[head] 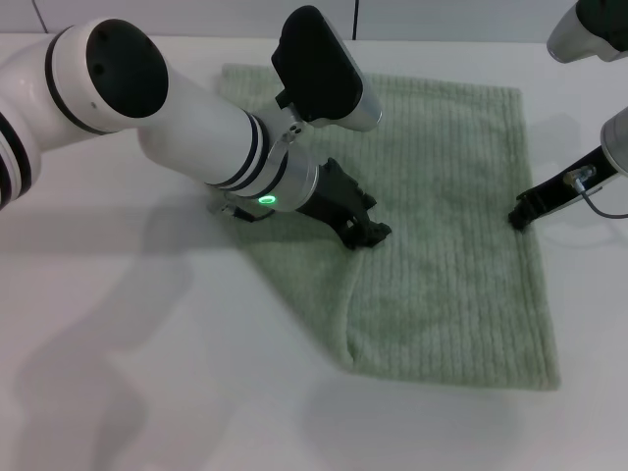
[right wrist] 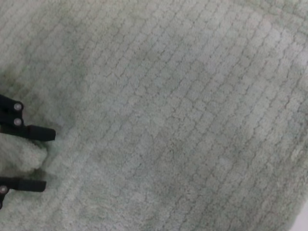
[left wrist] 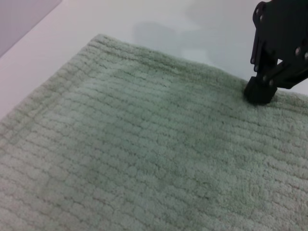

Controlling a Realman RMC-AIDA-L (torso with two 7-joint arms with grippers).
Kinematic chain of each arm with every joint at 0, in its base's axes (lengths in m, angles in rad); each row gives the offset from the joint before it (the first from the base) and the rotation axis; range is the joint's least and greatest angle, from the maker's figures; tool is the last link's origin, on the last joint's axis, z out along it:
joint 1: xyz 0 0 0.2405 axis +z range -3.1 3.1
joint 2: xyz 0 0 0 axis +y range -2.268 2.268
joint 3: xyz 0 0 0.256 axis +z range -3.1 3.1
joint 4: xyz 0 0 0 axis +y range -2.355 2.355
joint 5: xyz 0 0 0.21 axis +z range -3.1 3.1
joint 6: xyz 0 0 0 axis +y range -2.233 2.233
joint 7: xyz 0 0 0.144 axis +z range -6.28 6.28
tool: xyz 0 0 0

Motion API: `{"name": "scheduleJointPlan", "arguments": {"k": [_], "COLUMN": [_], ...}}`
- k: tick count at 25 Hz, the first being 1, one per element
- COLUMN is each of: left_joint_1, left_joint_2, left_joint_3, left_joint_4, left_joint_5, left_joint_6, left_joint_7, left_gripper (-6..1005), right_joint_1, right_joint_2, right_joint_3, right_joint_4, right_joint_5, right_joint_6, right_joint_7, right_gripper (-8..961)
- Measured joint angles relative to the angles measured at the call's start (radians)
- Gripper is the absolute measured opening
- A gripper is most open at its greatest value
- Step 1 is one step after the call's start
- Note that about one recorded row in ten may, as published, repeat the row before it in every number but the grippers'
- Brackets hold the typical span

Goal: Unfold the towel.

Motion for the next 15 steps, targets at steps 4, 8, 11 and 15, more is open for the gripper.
{"name": "scheduleJointPlan", "arguments": {"k": [4,8,11,15], "left_joint_1": [-0.002,-0.004,-0.004,-0.004], "left_joint_2": [0.0,0.0,0.0,0.0], "left_joint_3": [0.01,0.013,0.014,0.014], "left_joint_4": [0.001,0.001,0.001,0.001], "left_joint_5": [0.0,0.0,0.0,0.0], "left_joint_6": [-0.003,-0.003,-0.004,-0.006], "left_joint_7": [0.0,0.0,0.0,0.0], "left_gripper": [396,349,265,150], "right_joint_1": [0.0,0.0,-0.001,-0.001], "right_joint_2": [0.0,0.0,0.0,0.0], "right_joint_3": [0.0,-0.001,-0.002,-0.002], "right_joint_4": [0.0,0.0,0.0,0.0], "right_joint_5": [0.0,0.0,0.0,0.0], "right_joint_6": [0.0,0.0,0.0,0.0], "right_joint_7": [0.0,0.0,0.0,0.0], "right_gripper": [1,0,0,0]}}
